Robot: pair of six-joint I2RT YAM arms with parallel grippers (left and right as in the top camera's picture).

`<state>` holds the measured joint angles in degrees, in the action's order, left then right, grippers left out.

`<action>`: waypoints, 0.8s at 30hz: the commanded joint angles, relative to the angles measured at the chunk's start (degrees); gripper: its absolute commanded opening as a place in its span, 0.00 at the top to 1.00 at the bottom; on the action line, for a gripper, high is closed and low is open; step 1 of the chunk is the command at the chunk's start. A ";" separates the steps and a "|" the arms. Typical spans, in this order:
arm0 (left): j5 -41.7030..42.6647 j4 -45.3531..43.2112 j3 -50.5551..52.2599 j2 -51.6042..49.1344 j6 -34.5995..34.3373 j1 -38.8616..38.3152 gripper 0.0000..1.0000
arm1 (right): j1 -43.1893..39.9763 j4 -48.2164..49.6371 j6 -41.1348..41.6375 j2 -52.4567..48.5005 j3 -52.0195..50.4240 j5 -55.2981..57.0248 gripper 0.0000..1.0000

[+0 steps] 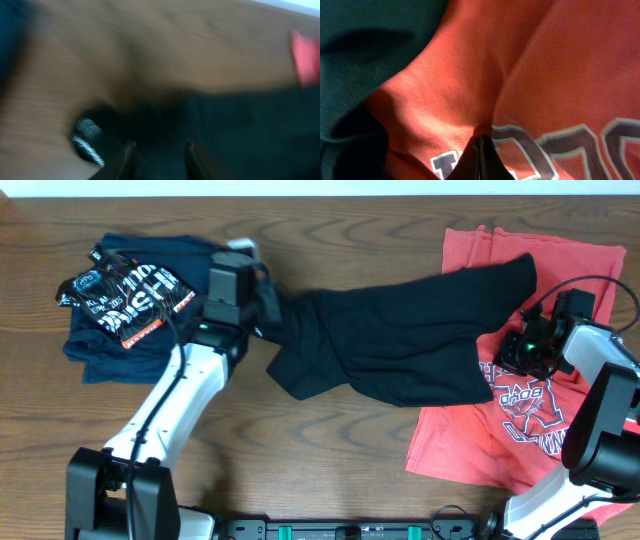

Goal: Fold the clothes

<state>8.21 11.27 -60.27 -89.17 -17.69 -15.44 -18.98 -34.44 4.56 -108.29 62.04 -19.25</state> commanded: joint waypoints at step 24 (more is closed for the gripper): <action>10.60 5.68 0.20 -20.04 -7.96 -20.52 0.42 | -24.61 -11.91 11.08 -2.43 12.72 30.64 0.99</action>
<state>19.31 17.26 -60.58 -106.65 -24.05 -36.03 -41.43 -45.23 13.67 -110.50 70.52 9.13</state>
